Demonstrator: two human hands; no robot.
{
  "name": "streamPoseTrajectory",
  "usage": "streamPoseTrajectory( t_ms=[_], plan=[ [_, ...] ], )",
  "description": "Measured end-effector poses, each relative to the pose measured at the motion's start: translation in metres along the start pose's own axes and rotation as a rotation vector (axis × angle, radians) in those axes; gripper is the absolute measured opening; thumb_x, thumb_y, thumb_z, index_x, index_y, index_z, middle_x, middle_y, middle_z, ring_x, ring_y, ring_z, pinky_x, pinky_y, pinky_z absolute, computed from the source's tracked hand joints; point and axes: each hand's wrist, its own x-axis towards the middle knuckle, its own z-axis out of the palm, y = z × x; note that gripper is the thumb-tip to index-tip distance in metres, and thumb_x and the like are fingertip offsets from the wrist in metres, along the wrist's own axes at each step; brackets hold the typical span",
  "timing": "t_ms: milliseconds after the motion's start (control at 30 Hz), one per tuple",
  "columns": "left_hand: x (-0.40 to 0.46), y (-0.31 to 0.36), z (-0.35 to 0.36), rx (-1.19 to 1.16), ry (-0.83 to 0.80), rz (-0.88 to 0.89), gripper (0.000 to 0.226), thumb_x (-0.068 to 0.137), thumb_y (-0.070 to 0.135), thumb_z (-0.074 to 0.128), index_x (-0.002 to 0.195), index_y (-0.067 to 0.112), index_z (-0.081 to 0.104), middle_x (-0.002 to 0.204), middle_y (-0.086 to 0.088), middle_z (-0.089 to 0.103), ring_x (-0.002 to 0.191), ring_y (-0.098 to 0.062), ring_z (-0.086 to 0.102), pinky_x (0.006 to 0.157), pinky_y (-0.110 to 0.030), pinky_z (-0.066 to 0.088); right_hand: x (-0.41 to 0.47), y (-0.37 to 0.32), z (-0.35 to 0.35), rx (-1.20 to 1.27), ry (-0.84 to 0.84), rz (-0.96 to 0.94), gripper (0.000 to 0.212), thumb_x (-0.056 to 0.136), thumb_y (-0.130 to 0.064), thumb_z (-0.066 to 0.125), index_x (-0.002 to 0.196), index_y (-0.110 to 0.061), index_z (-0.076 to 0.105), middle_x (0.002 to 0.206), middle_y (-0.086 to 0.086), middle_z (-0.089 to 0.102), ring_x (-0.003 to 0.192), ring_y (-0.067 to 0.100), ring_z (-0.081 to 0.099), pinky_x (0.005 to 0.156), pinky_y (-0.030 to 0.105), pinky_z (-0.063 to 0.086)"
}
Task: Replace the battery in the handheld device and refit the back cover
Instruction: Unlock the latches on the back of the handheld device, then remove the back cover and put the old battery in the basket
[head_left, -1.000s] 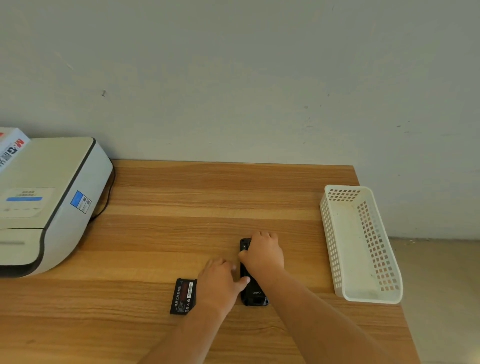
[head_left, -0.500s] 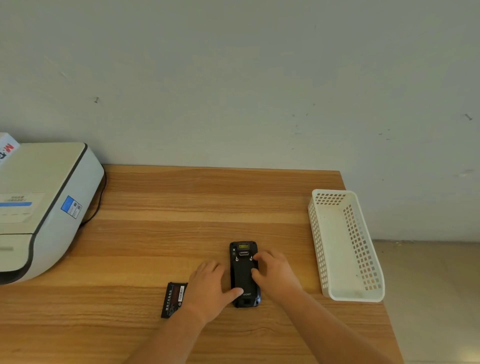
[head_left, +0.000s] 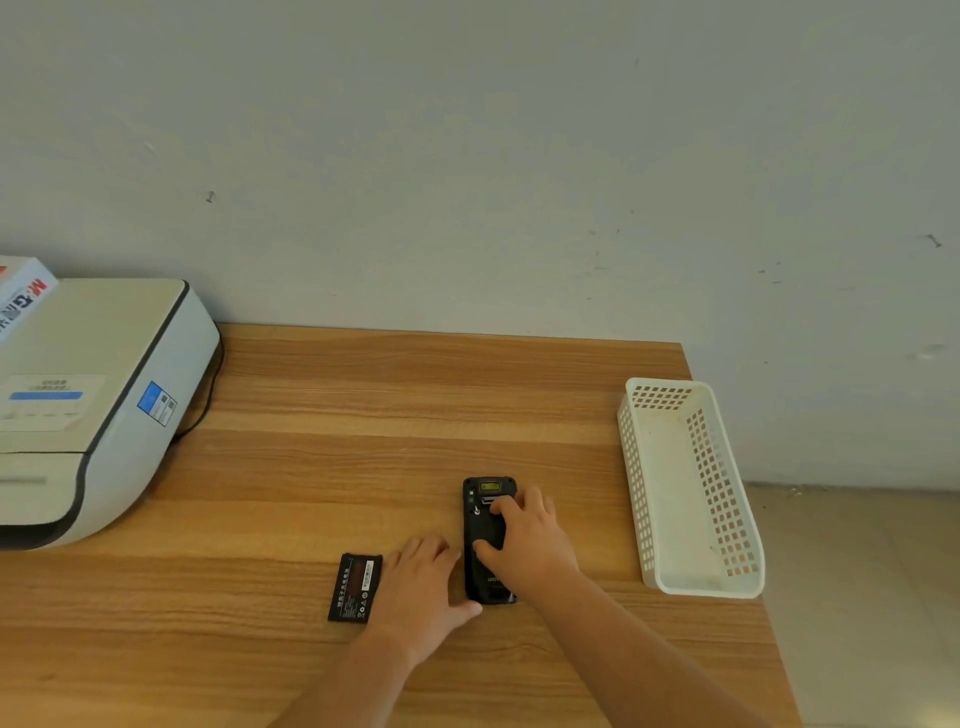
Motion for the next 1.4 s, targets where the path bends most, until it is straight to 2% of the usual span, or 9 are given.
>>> streamPoseTrajectory(
  t_ms=[400, 700, 1000, 1200, 1400],
  plan=[
    [0.004, 0.001, -0.001, 0.032, 0.007, 0.034, 0.066, 0.086, 0.060, 0.056, 0.143, 0.030, 0.041, 0.131, 0.009, 0.044, 0.126, -0.014, 0.035, 0.109, -0.032, 0.027, 0.010, -0.012, 0.002, 0.023, -0.034, 0.110, 0.061, 0.079, -0.056, 0.064, 0.126, -0.024, 0.041, 0.128, 0.005, 0.032, 0.119, 0.024, 0.034, 0.094, 0.038, 0.047],
    [0.003, 0.000, 0.001, 0.020, 0.015, 0.026, 0.063, 0.086, 0.059, 0.056, 0.140, 0.028, 0.045, 0.137, 0.009, 0.043, 0.129, -0.014, 0.033, 0.110, -0.032, 0.025, 0.005, -0.021, 0.000, 0.095, 0.045, 0.138, 0.062, 0.075, -0.054, 0.065, 0.122, -0.023, 0.039, 0.125, 0.003, 0.034, 0.114, 0.023, 0.037, 0.088, 0.036, 0.048],
    [-0.003, -0.011, -0.003, 0.031, 0.018, -0.026, 0.064, 0.084, 0.063, 0.054, 0.138, 0.029, 0.047, 0.133, 0.010, 0.045, 0.128, -0.014, 0.035, 0.109, -0.033, 0.026, -0.008, -0.026, 0.009, 0.090, 0.086, 0.175, 0.065, 0.084, -0.046, 0.064, 0.135, -0.023, 0.030, 0.129, 0.005, 0.035, 0.117, 0.022, 0.041, 0.087, 0.033, 0.052],
    [-0.012, -0.021, -0.016, 0.041, 0.059, -0.064, 0.055, 0.089, 0.054, 0.047, 0.139, 0.030, 0.045, 0.131, 0.011, 0.047, 0.126, -0.013, 0.038, 0.107, -0.033, 0.029, -0.011, -0.036, 0.015, 0.009, 0.081, 0.223, 0.064, 0.085, -0.043, 0.063, 0.135, -0.021, 0.031, 0.131, 0.008, 0.033, 0.115, 0.025, 0.041, 0.087, 0.036, 0.052],
    [-0.015, -0.023, -0.025, 0.026, 0.075, -0.092, 0.051, 0.092, 0.055, 0.042, 0.135, 0.029, 0.050, 0.129, 0.011, 0.050, 0.123, -0.013, 0.041, 0.105, -0.034, 0.033, -0.009, -0.043, 0.007, 0.027, 0.110, 0.209, 0.059, 0.082, -0.037, 0.061, 0.132, -0.020, 0.035, 0.130, 0.005, 0.034, 0.114, 0.024, 0.040, 0.086, 0.038, 0.052]
  ],
)
